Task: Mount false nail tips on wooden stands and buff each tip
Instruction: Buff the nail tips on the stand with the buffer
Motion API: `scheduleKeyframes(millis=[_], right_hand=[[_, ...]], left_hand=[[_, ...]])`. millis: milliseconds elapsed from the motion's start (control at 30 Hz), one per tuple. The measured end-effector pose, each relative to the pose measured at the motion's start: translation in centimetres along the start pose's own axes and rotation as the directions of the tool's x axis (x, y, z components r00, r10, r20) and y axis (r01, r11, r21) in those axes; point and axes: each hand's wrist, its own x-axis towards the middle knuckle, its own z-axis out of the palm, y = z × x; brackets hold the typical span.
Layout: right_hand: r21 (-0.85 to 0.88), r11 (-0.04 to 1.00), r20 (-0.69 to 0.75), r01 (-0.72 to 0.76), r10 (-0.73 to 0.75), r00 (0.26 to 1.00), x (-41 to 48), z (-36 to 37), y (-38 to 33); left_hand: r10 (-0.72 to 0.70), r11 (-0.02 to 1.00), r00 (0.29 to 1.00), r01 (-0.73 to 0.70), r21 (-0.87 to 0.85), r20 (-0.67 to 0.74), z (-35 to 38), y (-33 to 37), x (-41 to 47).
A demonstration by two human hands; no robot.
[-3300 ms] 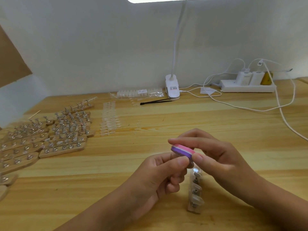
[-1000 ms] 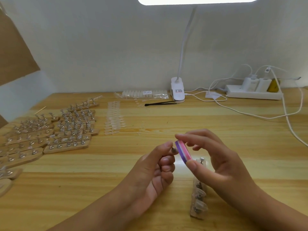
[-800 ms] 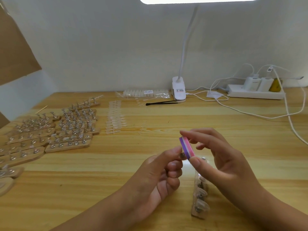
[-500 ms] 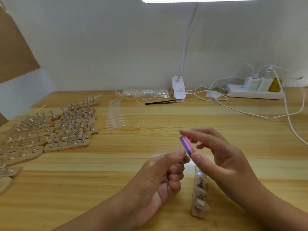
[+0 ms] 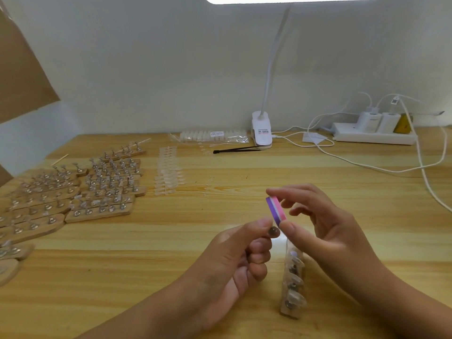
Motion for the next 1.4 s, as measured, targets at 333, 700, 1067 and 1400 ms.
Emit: scheduleKeyframes(millis=[333,700,1067,1400], right_hand=[[0.006,0.999,0.018,0.031,-0.031,0.999,-0.14,0.23,-0.18],[-0.056,0.994,0.035,0.091,-0.09,0.995,-0.1,-0.06,-0.22],[-0.023,0.998,0.022,0.051,-0.05,0.998,0.25,-0.04,-0.23],[-0.107,0.988,0.058,0.115,-0.109,0.992,-0.07,-0.47,-0.03]], left_hand=[[-0.011,0.998,1.0,0.01,-0.057,-0.029,-0.05,0.16,-0.03],[0.007,1.0,1.0,-0.007,-0.024,-0.002,-0.28,0.53,-0.01],[0.005,1.0,1.0,-0.005,-0.002,-0.007,-0.28,0.21,0.22],[-0.023,0.999,1.0,0.022,-0.037,-0.019,-0.26,0.09,0.35]])
